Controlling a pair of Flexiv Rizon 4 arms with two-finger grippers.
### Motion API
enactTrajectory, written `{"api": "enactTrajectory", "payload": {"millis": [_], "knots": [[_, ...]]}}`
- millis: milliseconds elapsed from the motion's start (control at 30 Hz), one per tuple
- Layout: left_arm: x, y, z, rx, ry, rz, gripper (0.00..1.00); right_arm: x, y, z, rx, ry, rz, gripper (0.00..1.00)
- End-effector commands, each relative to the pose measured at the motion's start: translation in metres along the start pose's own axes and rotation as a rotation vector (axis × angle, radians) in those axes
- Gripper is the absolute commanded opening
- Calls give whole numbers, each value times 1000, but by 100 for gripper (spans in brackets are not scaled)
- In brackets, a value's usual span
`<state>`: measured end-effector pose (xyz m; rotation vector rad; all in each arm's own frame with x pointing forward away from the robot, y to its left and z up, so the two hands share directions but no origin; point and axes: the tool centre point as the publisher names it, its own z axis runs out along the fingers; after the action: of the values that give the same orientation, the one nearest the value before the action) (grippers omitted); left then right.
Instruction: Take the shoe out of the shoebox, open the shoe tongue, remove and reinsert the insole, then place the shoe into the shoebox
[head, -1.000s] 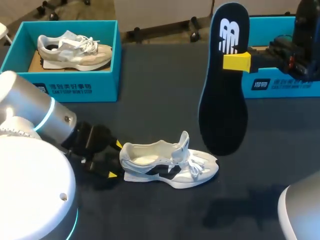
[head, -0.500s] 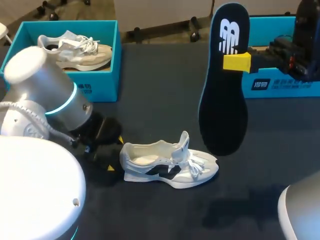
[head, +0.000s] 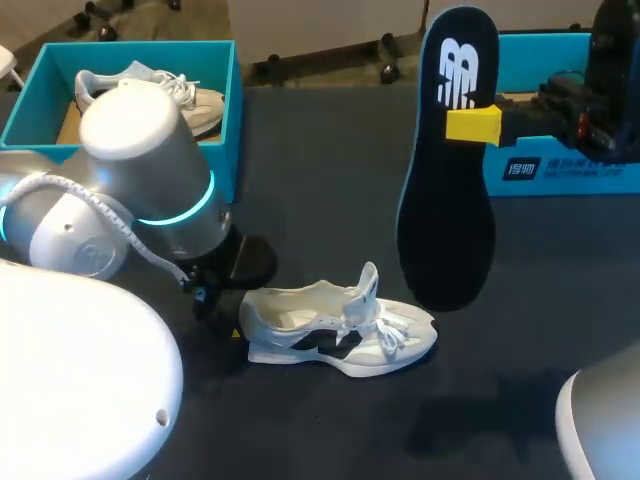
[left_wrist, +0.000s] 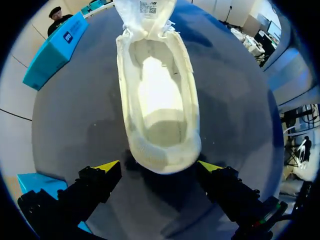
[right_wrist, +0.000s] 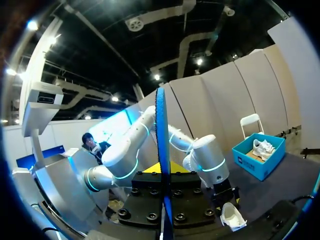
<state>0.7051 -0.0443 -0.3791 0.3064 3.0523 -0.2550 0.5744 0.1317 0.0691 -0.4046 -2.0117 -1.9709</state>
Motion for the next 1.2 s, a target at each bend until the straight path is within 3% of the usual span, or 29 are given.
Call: {"api": "enactTrajectory", "payload": {"millis": [33,333,533,700,1200], "knots": [[4,-8,-4,-114,-14,-9,100,-4,3,3,7,4,2,0],[3,-15,-9,-140,13,-19,100,-4,3,3,7,4,2,0],[1,-34,-45,-48,-44,-29,100,-4,3,3,7,4,2,0],[-3,-52,-62,-21,-45,11,100,-4,3,3,7,4,2,0],[-42,-99,-36,-12,16,24,100,-4,3,3,7,4,2,0]]}}
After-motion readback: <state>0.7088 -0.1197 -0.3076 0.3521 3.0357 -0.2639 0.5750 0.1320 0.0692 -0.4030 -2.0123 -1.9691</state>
